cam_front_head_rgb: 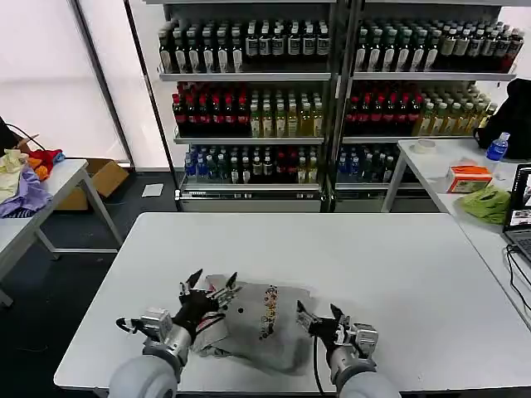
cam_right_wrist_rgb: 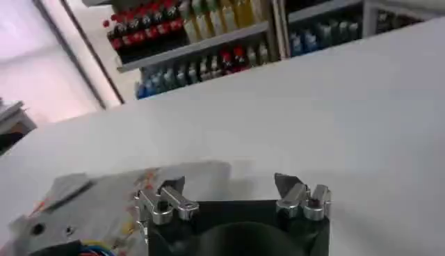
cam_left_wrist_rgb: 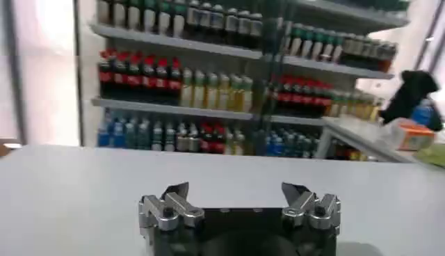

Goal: Fold and organize the clothes.

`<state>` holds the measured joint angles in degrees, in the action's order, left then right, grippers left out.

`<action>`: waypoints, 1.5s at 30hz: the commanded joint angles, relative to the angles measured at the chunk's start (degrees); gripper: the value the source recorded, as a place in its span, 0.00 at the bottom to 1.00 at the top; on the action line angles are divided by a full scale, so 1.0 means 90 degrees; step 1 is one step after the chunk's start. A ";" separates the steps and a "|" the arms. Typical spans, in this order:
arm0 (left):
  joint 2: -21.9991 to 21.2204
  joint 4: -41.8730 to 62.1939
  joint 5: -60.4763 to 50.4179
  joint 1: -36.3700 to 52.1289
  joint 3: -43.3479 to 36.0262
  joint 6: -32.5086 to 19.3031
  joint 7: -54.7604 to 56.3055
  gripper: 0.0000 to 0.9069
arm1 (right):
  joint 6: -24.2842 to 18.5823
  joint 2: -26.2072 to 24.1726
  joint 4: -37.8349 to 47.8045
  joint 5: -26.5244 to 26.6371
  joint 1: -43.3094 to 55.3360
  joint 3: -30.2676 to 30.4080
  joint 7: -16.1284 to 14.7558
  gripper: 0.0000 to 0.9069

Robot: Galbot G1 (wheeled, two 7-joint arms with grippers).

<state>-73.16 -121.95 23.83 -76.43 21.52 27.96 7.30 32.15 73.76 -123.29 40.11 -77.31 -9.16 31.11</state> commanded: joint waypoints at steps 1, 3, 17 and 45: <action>0.0179 -0.0011 -0.0056 -0.0174 0.0802 -0.0050 0.0155 1.00 | 0.0116 -0.0022 0.0042 0.0987 -0.0041 0.0510 0.0473 1.00; 0.0168 -0.0020 -0.0067 -0.0198 0.0808 -0.0050 0.0153 1.00 | 0.0114 0.0012 0.0096 0.0987 -0.0064 0.0502 0.0507 1.00; 0.0167 -0.0023 -0.0068 -0.0240 0.0831 -0.0053 0.0133 1.00 | 0.0107 -0.0014 0.0103 0.0839 -0.0055 0.0272 0.0643 0.00; 0.0154 0.0109 -0.0235 -0.0305 0.0845 -0.0166 0.0005 1.00 | 0.0126 -0.0848 0.0420 -0.0849 0.0306 -0.0817 -0.0654 1.00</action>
<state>-71.76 -121.12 21.96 -78.95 29.00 26.48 7.40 33.30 67.06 -114.70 40.63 -71.39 -13.64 30.04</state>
